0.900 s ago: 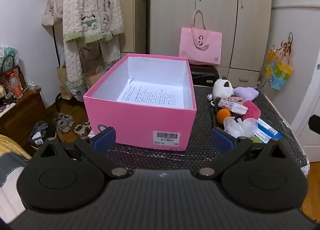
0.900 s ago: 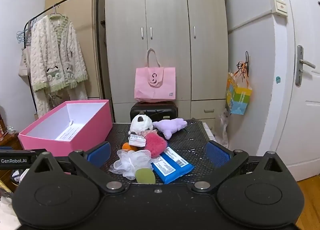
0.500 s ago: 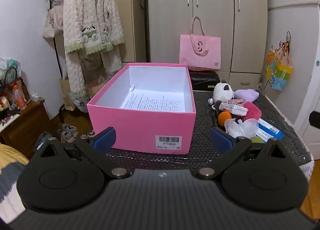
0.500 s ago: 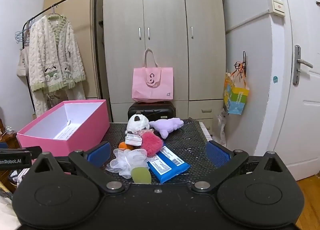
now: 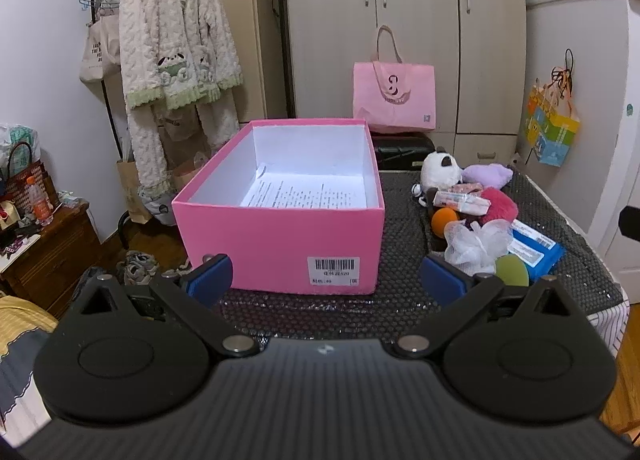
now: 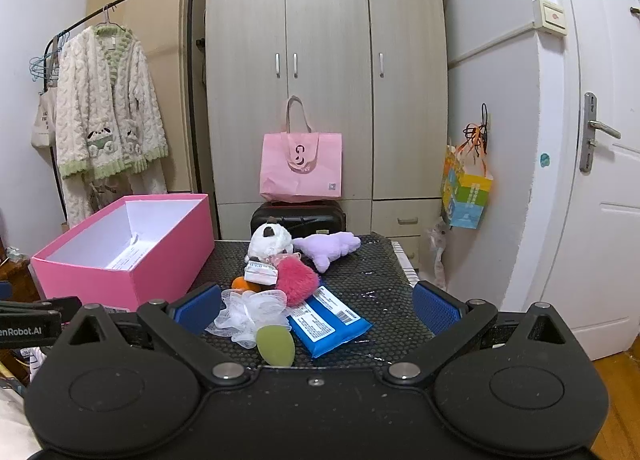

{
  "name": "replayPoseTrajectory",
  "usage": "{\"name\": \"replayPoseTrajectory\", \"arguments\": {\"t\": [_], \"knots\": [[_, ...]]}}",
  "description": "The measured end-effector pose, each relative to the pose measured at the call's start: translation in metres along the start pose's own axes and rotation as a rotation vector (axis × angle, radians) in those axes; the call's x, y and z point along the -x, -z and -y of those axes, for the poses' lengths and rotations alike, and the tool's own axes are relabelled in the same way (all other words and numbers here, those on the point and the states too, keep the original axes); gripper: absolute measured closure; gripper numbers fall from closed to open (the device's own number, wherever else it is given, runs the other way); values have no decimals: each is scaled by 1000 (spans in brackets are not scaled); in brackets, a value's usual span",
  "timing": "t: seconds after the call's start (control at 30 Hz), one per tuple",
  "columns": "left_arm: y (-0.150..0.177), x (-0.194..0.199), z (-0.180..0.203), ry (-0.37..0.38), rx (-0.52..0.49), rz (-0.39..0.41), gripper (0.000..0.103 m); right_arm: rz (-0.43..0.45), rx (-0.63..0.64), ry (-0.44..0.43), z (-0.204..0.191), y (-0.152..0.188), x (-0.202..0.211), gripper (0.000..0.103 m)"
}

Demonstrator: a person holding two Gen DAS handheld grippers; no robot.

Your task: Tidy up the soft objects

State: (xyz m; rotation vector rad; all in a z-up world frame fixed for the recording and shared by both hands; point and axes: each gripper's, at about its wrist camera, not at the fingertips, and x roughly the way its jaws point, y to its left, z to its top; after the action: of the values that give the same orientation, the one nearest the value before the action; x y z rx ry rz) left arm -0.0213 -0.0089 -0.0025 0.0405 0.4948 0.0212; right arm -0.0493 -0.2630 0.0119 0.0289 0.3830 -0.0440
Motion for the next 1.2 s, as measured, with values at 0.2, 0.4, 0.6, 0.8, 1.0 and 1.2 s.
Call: {"name": "replayPoseTrajectory", "arguments": {"t": [0.2,0.4,0.6,0.8,1.0,1.2], "knots": [[4,-2,2,18,-11,-36,0,-18,0,0,1,2,-1,0],[9,-7,6,27,-25,-64,0,-38,-2,11,4,8,-2,0],[11,-10,8,29,-33,-76,0,-57,4,17,6,12,-4,0],[11,-12,8,27,-20,-70,0,-64,7,17,7,13,-5,0],[12,-12,10,24,-29,-67,0,-70,8,12,8,14,-6,0],[13,-10,11,26,-33,-54,0,-77,1,12,10,16,-9,0]]}}
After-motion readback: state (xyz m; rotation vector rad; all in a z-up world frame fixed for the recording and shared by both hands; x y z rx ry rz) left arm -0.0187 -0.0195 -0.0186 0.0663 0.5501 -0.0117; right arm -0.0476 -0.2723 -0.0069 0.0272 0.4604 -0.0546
